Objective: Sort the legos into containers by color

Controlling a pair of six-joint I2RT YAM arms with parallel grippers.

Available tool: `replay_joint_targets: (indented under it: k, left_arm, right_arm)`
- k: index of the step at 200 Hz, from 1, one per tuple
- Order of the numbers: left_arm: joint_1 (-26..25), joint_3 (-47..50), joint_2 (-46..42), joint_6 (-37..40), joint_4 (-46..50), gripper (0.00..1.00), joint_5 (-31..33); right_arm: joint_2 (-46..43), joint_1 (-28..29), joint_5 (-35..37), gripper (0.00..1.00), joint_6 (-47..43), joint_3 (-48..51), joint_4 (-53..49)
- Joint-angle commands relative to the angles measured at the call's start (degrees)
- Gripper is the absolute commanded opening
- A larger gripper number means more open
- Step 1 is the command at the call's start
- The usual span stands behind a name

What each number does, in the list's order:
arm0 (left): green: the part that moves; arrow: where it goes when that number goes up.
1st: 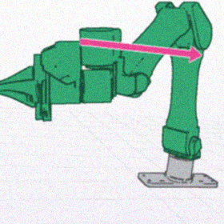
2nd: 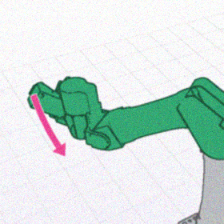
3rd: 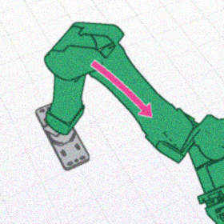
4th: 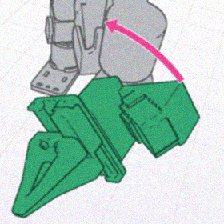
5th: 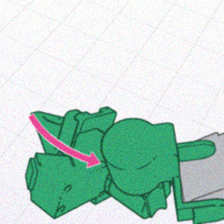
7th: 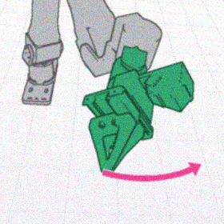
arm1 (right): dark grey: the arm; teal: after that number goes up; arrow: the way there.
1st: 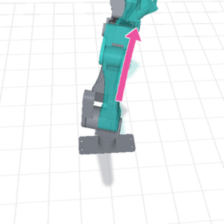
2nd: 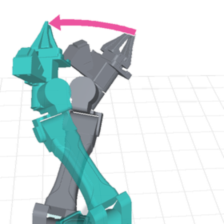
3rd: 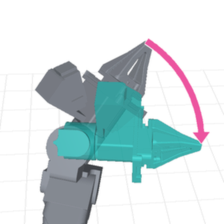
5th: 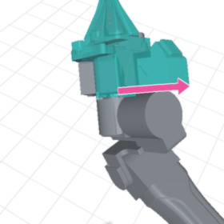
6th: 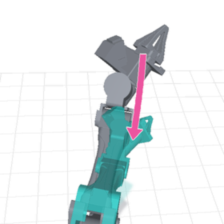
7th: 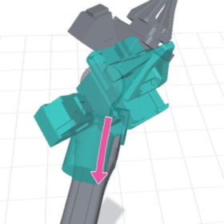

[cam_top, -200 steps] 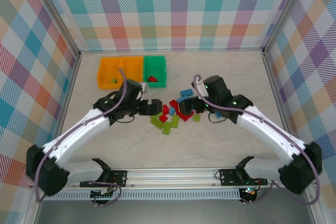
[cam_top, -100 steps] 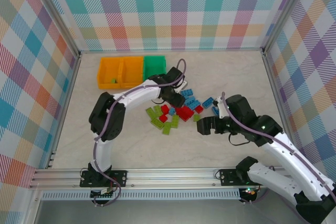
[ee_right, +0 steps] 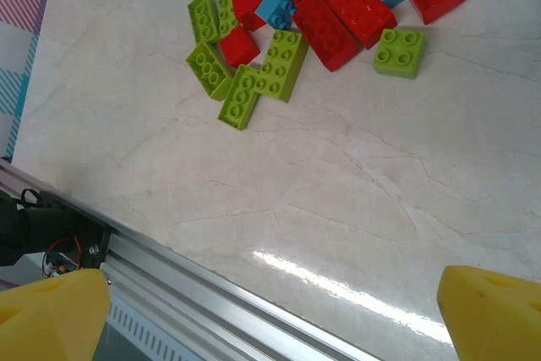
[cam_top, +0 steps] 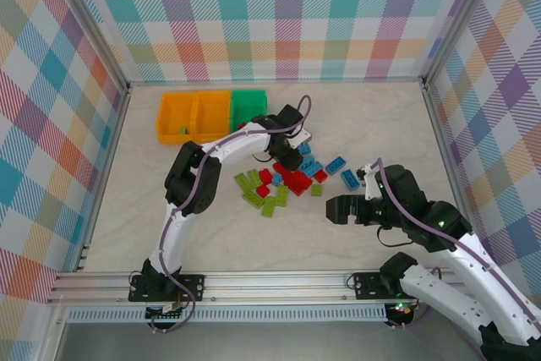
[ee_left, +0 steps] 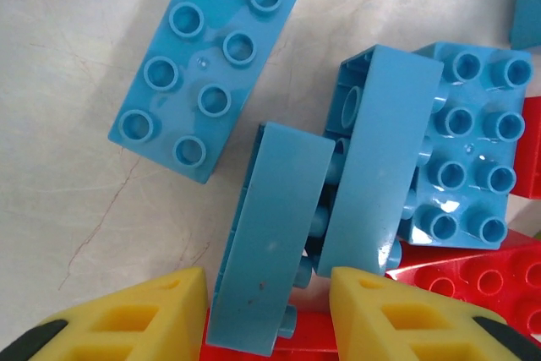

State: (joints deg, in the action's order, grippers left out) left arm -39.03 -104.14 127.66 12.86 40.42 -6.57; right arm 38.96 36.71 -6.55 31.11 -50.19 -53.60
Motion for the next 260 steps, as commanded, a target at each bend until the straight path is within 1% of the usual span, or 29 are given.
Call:
replay_joint_targets:
  k: [1,39,74,102,113,127,136,163,169,182,193,226,260]
  left_arm:
    - [0.9,-1.2,2.1,1.7,3.3,0.43,-1.4]
    - [0.9,-1.1,3.5,2.9,3.2,0.44,0.6]
    - [1.0,-1.1,4.4,3.9,2.8,0.43,0.8]
    - [1.0,-0.8,5.1,5.6,3.6,0.4,2.8]
    - [1.0,-0.3,5.0,6.1,3.4,0.37,3.4]
    - [1.3,0.5,4.5,6.6,3.5,0.3,2.8]
    - [1.6,1.3,3.9,6.6,2.9,0.29,1.8]
    - [2.4,4.9,0.6,5.7,-0.8,0.31,-3.1]
    - [2.5,5.5,0.0,5.4,-1.7,0.34,-4.2]
    - [2.6,5.9,-0.3,5.1,-2.8,0.43,-5.1]
    - [2.6,5.1,0.6,5.1,-2.5,0.45,-5.0]
    - [2.6,3.1,2.6,3.8,-3.2,0.36,-3.7]
    - [2.6,4.9,0.0,2.0,-7.6,0.29,-4.8]
  right_arm:
    - [1.5,0.2,-0.3,1.0,1.0,0.1,1.3]
    - [4.0,0.1,-1.4,1.0,0.8,-1.1,2.9]
    - [3.7,0.1,-1.1,1.0,1.1,-1.3,2.9]
    - [3.7,0.1,-1.0,1.0,1.8,-1.2,3.3]
    - [3.7,0.1,-1.1,1.0,2.0,-1.1,3.8]
    - [4.1,0.1,-1.1,1.0,2.1,-1.3,4.3]
    - [4.4,0.1,-1.1,1.0,2.2,-1.5,4.6]
    - [5.7,0.1,-1.0,1.0,2.1,-2.1,5.2]
    - [6.0,0.1,-1.1,1.0,2.1,-2.2,5.2]
    - [6.5,0.1,-1.3,1.0,2.1,-2.3,5.4]
    - [6.8,0.1,-1.5,1.0,2.2,-2.4,5.6]
    - [6.5,0.1,-1.6,1.0,2.6,-2.2,5.8]
    - [6.3,0.1,-1.3,1.0,2.8,-1.7,5.6]
